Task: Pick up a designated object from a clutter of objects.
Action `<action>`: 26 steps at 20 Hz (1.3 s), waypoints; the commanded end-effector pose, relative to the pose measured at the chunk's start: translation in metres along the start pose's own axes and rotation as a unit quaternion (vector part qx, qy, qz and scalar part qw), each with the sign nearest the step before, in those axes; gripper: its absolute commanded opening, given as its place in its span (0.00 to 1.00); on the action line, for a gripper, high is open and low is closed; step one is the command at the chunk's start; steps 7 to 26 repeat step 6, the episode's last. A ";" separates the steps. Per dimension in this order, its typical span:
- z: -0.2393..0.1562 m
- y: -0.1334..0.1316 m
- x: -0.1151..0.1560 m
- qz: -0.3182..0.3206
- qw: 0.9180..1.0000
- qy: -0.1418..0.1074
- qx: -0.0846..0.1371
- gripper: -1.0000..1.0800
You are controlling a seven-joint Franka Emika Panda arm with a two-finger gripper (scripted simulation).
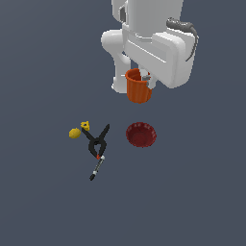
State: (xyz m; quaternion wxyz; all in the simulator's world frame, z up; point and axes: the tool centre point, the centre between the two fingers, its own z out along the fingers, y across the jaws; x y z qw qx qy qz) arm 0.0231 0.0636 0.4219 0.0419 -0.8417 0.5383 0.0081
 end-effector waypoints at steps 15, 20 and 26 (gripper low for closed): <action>-0.006 -0.002 0.003 0.000 1.000 0.000 0.000 0.00; -0.006 -0.002 0.003 0.000 1.000 0.000 0.000 0.00; -0.006 -0.002 0.003 0.000 1.000 0.000 0.000 0.00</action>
